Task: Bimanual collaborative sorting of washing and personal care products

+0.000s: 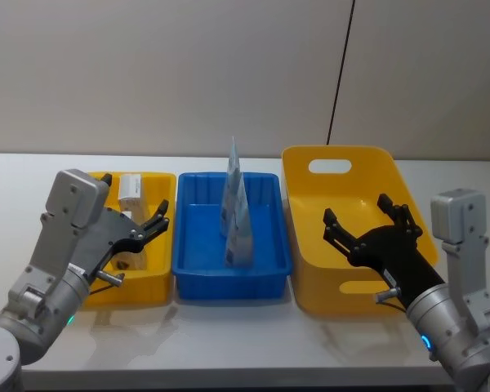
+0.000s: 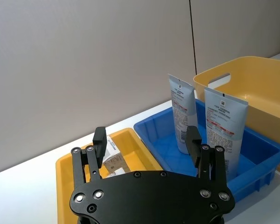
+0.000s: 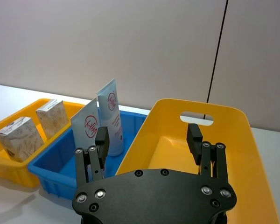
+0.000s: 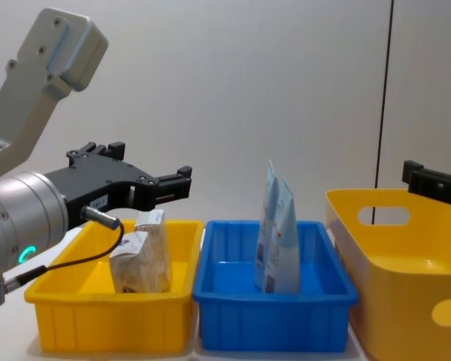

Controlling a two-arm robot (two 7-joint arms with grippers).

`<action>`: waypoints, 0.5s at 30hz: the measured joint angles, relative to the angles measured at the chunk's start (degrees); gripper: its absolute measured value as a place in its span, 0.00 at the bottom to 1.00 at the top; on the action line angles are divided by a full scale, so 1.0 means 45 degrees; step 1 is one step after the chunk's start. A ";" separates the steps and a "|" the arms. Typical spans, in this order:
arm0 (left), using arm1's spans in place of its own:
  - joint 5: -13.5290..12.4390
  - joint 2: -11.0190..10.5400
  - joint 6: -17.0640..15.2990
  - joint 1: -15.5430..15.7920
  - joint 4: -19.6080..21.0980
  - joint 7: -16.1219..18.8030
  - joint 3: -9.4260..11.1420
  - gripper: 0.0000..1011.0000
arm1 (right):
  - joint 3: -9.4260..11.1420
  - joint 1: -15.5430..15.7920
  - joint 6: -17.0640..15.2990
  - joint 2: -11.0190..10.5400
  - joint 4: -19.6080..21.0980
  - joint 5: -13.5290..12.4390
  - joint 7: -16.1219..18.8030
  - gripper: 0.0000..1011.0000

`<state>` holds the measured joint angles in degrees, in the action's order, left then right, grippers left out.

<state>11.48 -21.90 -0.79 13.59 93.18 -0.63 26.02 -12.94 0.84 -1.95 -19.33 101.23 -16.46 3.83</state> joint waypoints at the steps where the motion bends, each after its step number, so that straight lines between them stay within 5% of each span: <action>1: -0.0001 0.0000 0.0000 0.0000 0.0000 0.0000 0.0000 0.99 | 0.0000 0.0000 0.0000 -0.0001 0.0000 0.0000 0.0000 0.99; 15: 0.0000 0.0000 0.0000 0.0000 0.0000 0.0000 0.0000 0.99 | 0.0000 0.0000 0.0000 0.0000 0.0000 0.0000 0.0000 0.99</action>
<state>11.48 -21.89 -0.79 13.59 93.18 -0.63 26.02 -12.94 0.84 -1.95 -19.33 101.23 -16.47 3.83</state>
